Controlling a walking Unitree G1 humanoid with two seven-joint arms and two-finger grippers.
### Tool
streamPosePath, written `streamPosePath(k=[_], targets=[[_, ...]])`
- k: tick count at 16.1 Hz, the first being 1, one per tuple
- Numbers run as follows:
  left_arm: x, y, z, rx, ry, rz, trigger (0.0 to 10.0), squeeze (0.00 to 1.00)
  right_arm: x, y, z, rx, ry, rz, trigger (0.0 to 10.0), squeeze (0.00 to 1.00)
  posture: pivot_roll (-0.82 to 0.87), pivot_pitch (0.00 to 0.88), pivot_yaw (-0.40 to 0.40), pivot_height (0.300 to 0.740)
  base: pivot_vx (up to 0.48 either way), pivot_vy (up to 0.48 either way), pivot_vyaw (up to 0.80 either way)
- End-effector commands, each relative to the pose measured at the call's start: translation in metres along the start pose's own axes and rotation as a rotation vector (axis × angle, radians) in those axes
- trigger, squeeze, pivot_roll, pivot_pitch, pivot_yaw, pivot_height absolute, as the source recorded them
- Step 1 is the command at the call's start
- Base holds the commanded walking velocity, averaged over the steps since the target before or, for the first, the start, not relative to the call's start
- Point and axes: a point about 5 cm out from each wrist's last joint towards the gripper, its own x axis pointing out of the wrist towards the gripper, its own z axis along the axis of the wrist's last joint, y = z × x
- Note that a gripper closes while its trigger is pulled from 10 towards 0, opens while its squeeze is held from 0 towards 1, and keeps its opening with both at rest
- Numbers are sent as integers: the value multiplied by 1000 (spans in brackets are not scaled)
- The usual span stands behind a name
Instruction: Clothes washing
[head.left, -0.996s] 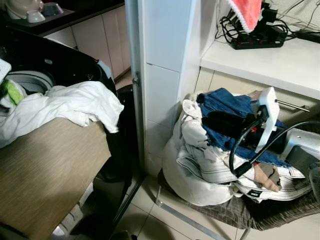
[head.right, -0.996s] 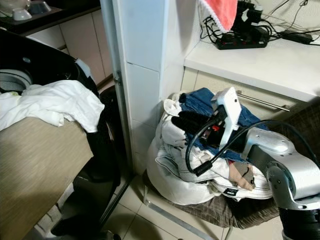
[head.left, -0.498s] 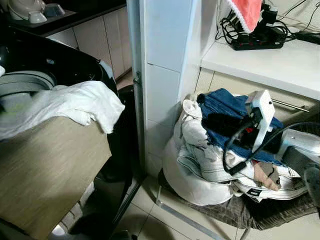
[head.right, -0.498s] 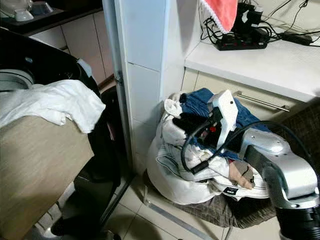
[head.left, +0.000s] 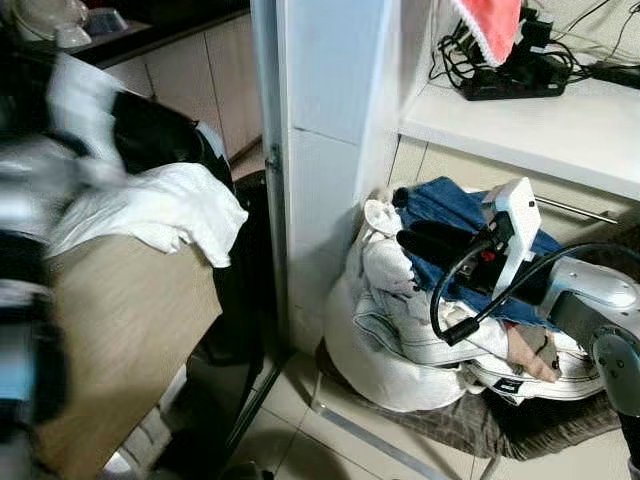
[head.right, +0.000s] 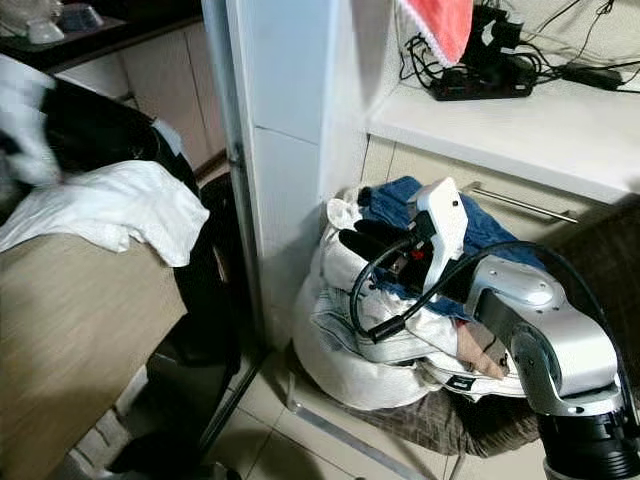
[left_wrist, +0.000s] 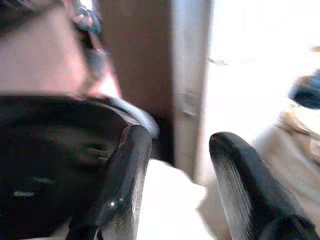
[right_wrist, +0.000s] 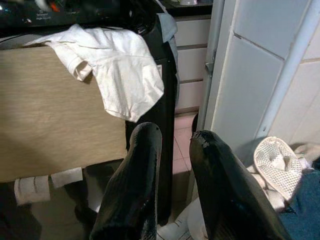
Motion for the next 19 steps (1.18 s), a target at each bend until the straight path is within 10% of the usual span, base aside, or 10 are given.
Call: streamPosePath(k=[1, 9, 10, 19], targets=[[-1, -5, 8, -9, -24, -36, 10000, 1000, -1, 2, 4, -20, 1, 14, 10000, 0, -115, 0, 20, 740, 0, 0, 0], [-2, -17, -5, 143, 110, -20, 10000, 953, -3, 8, -1, -41, 71, 64, 10000, 0, -117, 0, 20, 740, 0, 0, 0], [-4, -17, -7, 152, 130, -9, 10000, 0, -3, 9, -4, -53, 91, 71, 10000, 0, -116, 0, 19, 740, 0, 0, 0], [-10, -7, -23, 284, 260, 92, 10000, 0, 1, 25, -4, -86, 94, 173, 10000, 0, -116, 0, 22, 740, 0, 0, 0]])
